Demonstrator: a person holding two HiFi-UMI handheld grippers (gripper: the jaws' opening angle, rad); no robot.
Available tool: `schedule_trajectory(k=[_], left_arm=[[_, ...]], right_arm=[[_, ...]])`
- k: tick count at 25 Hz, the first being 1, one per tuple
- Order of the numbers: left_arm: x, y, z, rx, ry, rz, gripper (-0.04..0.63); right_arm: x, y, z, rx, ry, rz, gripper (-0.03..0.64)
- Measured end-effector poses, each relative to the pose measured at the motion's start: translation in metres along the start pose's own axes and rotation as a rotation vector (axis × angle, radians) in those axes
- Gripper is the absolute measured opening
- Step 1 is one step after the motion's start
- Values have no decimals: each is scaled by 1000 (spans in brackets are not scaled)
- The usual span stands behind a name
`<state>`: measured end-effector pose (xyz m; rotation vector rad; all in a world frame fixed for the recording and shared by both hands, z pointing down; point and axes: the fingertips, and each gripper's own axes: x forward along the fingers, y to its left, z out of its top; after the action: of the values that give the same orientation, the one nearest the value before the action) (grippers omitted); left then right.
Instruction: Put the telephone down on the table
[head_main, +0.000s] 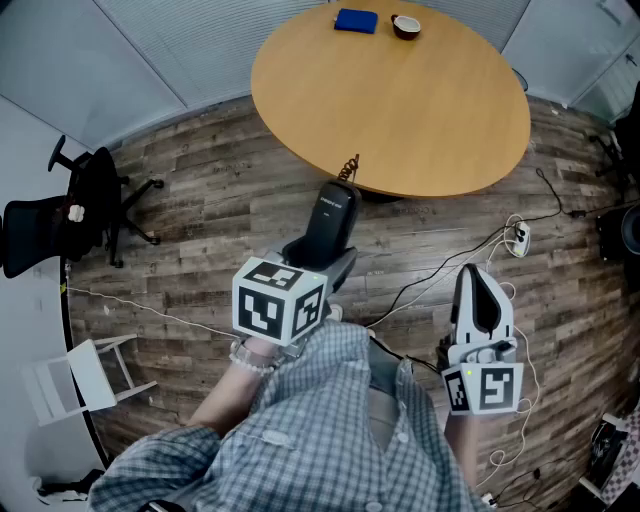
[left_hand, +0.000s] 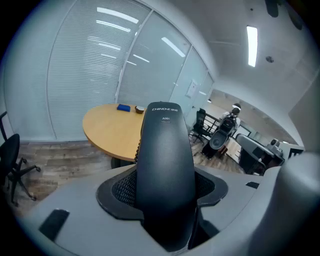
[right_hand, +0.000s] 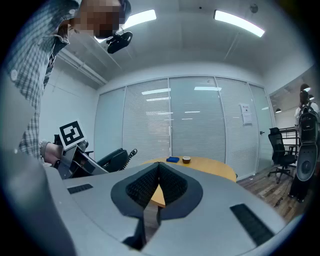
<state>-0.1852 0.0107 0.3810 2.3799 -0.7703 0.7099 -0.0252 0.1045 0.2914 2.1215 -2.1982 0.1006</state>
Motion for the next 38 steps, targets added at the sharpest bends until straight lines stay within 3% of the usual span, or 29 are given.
schedule_trajectory(k=[18, 31, 38], left_arm=[[-8, -21, -6, -12, -29, 33, 278], [-9, -60, -19, -49, -83, 78, 278], [1, -75, -26, -66, -76, 65, 278]], right_arm=[[-23, -14, -3, 34, -15, 21, 10], [-66, -41, -16, 26, -3, 46, 9], [-73, -53, -20, 31, -7, 41, 9]])
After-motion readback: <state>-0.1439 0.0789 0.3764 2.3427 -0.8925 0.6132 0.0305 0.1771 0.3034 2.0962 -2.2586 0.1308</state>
